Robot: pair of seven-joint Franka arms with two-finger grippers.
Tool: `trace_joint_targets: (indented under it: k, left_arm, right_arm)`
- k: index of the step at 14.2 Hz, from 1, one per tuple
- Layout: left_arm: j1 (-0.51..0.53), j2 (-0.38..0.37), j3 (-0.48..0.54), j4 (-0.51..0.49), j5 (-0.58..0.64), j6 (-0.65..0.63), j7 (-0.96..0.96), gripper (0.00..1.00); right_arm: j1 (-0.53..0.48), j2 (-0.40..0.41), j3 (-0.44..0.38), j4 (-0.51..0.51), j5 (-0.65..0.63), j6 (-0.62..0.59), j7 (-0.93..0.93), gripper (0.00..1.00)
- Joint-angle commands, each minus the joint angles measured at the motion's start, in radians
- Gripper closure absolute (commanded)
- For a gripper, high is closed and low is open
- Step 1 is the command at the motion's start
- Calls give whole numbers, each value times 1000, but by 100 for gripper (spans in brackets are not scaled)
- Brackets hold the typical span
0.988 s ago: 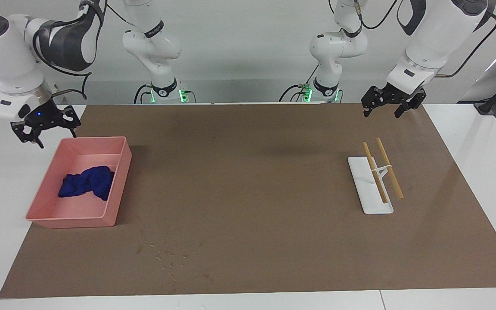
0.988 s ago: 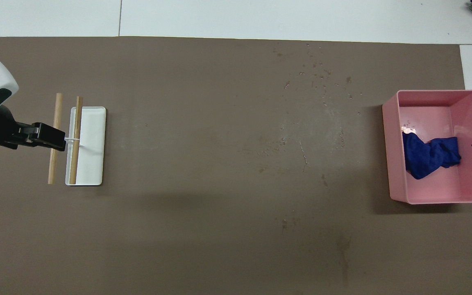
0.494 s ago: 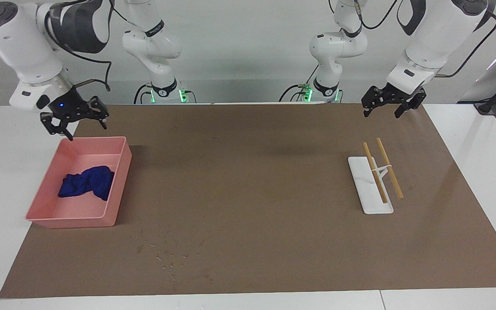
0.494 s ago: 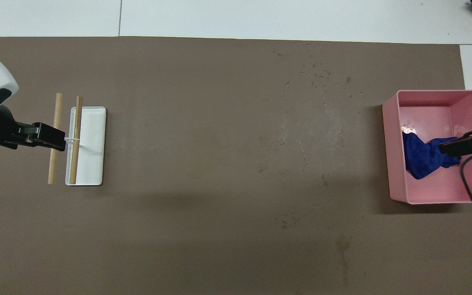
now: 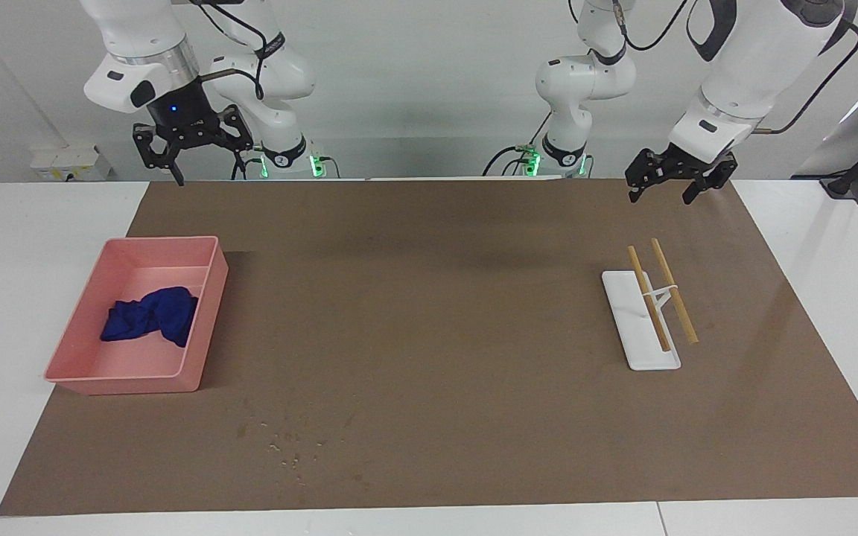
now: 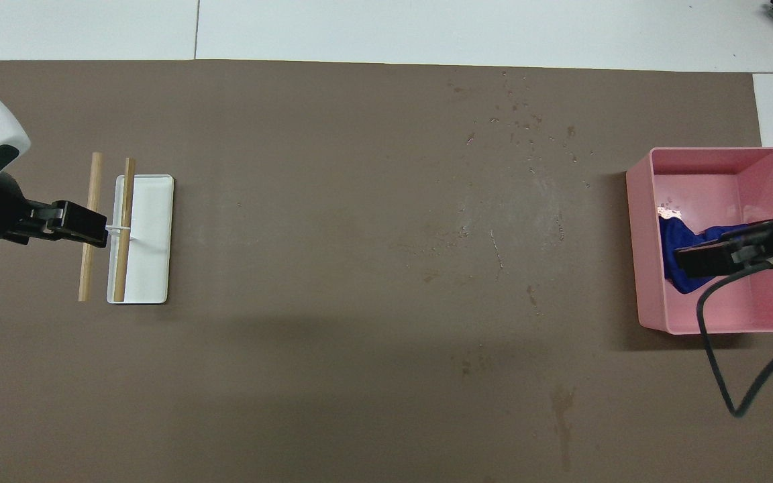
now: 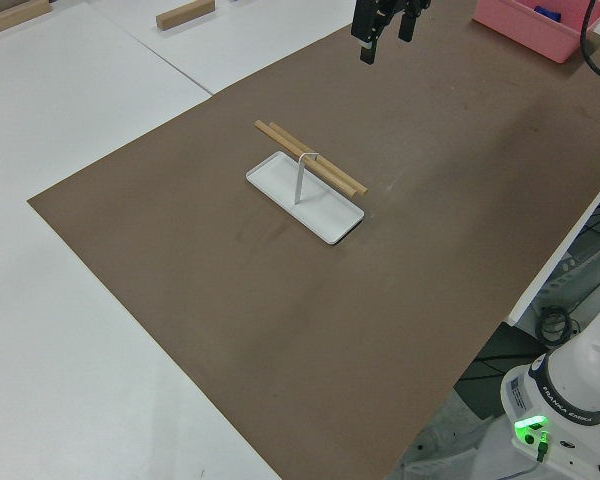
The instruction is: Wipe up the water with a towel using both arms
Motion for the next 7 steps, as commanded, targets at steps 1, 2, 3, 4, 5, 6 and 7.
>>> trace_joint_targets:
  k: [1,2,3,4,5,6,7]
  left_arm:
    - [8,-11,-1,-16,-11,17,9,0]
    - [8,-10,-1,-17,-11,17,9,0]
    - [8,-11,-1,-17,-12,17,9,0]
    - [8,-10,-1,-16,-11,17,9,0]
    - [8,-11,-1,-17,-11,17,9,0]
    - [8,-11,-1,-17,-11,17,9,0]
    - [8,-11,-1,-16,-11,17,9,0]
  right_arm:
    - [-9,4,0,-30,16,89,7,0]
    - [-6,10,0,-26,16,87,23,0]
    - [-3,31,0,0,16,62,86,0]
    - [3,71,0,40,19,-2,151,0]
    - [17,111,0,95,19,-61,197,0]
    - [22,122,0,115,17,-84,228,0]
    - [22,125,0,116,17,-86,228,0]
